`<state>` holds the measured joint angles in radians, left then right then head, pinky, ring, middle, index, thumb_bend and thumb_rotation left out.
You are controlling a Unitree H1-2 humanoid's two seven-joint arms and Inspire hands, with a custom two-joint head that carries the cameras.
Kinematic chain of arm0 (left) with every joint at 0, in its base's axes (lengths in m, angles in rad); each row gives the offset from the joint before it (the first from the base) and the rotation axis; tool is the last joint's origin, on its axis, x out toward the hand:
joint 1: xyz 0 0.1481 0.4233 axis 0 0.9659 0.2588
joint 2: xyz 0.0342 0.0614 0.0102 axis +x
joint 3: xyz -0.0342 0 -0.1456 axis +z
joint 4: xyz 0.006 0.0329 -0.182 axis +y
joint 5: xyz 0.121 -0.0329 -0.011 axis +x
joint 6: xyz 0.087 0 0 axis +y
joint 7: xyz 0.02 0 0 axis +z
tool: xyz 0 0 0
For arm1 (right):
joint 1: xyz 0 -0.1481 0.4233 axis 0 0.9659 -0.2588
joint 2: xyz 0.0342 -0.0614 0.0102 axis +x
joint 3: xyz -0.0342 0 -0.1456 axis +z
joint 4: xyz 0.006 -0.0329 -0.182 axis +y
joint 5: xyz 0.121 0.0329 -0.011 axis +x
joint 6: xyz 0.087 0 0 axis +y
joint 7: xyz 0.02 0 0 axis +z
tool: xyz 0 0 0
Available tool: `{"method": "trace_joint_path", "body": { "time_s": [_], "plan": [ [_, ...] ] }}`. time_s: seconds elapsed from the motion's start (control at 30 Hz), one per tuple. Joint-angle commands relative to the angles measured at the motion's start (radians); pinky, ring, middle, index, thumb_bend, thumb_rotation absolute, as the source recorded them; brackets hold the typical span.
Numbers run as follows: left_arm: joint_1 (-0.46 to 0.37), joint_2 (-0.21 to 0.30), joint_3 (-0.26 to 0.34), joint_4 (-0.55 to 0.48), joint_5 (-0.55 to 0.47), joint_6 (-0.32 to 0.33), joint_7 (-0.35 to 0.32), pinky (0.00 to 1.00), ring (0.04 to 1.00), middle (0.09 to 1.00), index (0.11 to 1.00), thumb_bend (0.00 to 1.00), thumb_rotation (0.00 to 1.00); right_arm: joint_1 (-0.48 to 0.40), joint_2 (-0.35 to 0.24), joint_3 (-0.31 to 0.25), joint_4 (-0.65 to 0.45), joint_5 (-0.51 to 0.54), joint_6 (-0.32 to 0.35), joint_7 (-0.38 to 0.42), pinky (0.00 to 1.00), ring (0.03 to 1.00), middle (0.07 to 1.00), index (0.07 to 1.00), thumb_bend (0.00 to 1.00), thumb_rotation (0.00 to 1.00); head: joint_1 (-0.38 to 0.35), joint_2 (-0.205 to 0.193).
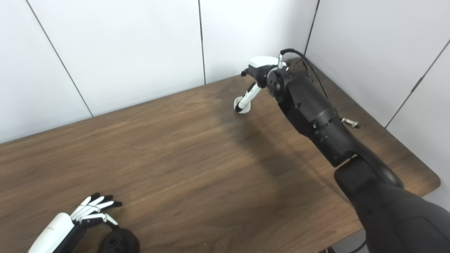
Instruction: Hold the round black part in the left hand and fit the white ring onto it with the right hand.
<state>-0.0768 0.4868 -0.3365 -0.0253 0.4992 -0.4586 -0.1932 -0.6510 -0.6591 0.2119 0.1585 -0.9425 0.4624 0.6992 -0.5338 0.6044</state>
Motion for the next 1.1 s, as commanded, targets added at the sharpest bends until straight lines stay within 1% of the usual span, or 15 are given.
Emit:
{"method": "trace_joint_path", "body": {
  "time_s": [0.0, 0.13, 0.47, 0.53, 0.57, 0.83, 0.87, 1.07],
  "plan": [
    [0.019, 0.025, -0.002, -0.010, 0.023, 0.002, -0.030, 1.00, 0.938, 0.855, 0.477, 0.51, 0.05, -0.045, -0.030, -0.008, -0.014, 0.002, -0.004, -0.040, 0.89, 1.000, 1.000, 0.894, 0.97, 0.47, 0.000, 0.003],
    [0.018, 0.020, 0.002, -0.009, 0.018, 0.001, -0.029, 1.00, 0.935, 0.853, 0.477, 0.51, 0.05, -0.030, -0.027, -0.002, -0.002, 0.015, -0.004, -0.059, 0.90, 1.000, 1.000, 0.892, 0.98, 0.47, 0.003, 0.004],
    [0.028, 0.015, 0.017, -0.021, 0.018, 0.003, -0.025, 1.00, 0.935, 0.853, 0.477, 0.51, 0.05, -0.018, -0.023, 0.010, 0.009, 0.024, 0.004, -0.058, 0.92, 1.000, 1.000, 0.899, 0.99, 0.48, 0.008, 0.010],
    [0.029, 0.016, 0.019, -0.023, 0.019, 0.002, -0.026, 1.00, 0.936, 0.855, 0.477, 0.51, 0.05, -0.015, -0.021, 0.010, 0.008, 0.023, 0.005, -0.051, 0.94, 1.000, 1.000, 0.905, 0.99, 0.48, 0.008, 0.010],
    [0.029, 0.017, 0.020, -0.024, 0.017, 0.002, -0.028, 1.00, 0.936, 0.855, 0.477, 0.51, 0.05, -0.014, -0.021, 0.011, 0.007, 0.023, 0.005, -0.050, 0.94, 1.000, 1.000, 0.906, 0.98, 0.48, 0.007, 0.016],
    [0.031, 0.016, 0.026, -0.031, 0.021, 0.001, -0.026, 1.00, 0.935, 0.854, 0.477, 0.51, 0.05, 0.000, -0.016, 0.016, 0.010, 0.035, 0.003, -0.070, 0.92, 1.000, 1.000, 0.899, 0.98, 0.47, 0.007, 0.017],
    [0.031, 0.017, 0.027, -0.033, 0.021, 0.003, -0.027, 1.00, 0.935, 0.854, 0.477, 0.51, 0.05, 0.002, -0.015, 0.014, 0.007, 0.035, 0.004, -0.067, 0.92, 1.000, 1.000, 0.899, 0.98, 0.47, 0.011, 0.024],
    [0.028, 0.014, 0.030, -0.028, 0.021, 0.000, -0.025, 1.00, 0.932, 0.854, 0.478, 0.51, 0.05, 0.013, -0.015, 0.016, 0.004, 0.042, 0.003, -0.066, 0.92, 1.000, 1.000, 0.901, 0.98, 0.46, 0.011, 0.024]
  ]
}}
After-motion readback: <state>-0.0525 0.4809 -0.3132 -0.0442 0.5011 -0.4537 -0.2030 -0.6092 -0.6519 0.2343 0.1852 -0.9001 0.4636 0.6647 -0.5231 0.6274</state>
